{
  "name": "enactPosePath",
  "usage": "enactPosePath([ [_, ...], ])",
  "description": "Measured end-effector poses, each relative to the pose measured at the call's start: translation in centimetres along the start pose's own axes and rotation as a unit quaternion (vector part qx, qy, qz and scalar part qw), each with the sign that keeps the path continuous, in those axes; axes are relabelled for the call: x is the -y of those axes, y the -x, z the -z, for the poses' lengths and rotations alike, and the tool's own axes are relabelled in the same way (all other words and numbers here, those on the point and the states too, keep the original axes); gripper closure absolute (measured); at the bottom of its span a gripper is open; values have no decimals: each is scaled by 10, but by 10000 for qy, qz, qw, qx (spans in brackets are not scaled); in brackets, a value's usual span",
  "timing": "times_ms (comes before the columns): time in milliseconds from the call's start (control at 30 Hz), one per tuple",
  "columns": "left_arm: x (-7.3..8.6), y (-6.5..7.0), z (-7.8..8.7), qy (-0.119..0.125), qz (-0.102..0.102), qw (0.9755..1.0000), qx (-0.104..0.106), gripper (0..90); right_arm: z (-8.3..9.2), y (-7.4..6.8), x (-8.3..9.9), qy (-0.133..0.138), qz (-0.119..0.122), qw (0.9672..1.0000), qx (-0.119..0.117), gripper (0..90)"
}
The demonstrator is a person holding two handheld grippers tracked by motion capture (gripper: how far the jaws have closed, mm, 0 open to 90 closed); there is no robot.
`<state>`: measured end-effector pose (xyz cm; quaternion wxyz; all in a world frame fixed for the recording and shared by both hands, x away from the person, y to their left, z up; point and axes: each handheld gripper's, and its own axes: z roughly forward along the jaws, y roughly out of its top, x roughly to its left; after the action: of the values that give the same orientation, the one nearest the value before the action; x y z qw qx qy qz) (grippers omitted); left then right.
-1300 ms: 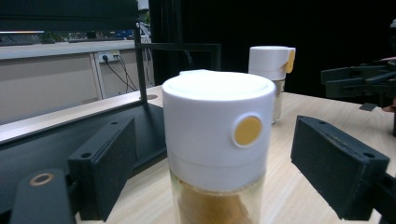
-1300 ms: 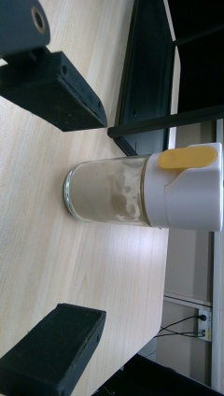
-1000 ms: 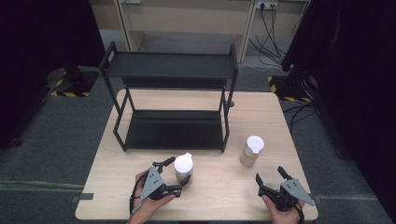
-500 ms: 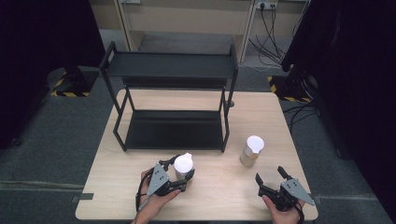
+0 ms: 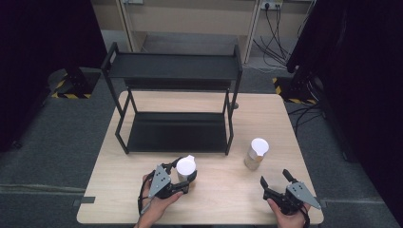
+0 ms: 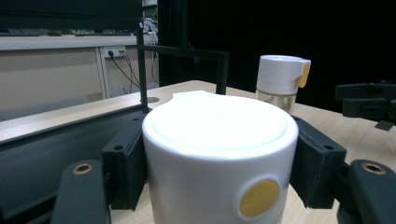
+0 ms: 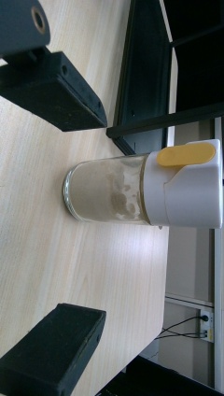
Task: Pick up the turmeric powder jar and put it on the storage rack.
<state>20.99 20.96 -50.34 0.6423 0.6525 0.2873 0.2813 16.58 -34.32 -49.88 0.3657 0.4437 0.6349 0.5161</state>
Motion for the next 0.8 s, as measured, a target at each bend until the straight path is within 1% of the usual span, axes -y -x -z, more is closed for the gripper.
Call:
enactPosePath([
  [133, -13, 1, 3, 126, 7, 9999, -93, 308, 0, 0, 0, -3, 1, 10000, 1, 81],
  [200, -20, 2, 4, 180, -85, 9997, -159, 308, 0, 0, 0, 4, -7, 10000, 3, 81],
  [333, -39, 1, 7, 279, -181, 9991, -273, 308, 0, 0, 0, -3, -21, 10000, 3, 81],
  [467, -55, 0, 8, 318, -284, 9983, -395, 308, 0, 0, 0, 2, -27, 10000, 6, 81],
  [633, -67, -2, 8, 399, -312, 9972, -542, 308, 0, 0, 0, 2, -26, 10000, 5, 81],
  [800, -78, -5, 6, 434, -347, 9964, -633, 308, 0, 0, 0, -4, -20, 10000, 1, 82],
])
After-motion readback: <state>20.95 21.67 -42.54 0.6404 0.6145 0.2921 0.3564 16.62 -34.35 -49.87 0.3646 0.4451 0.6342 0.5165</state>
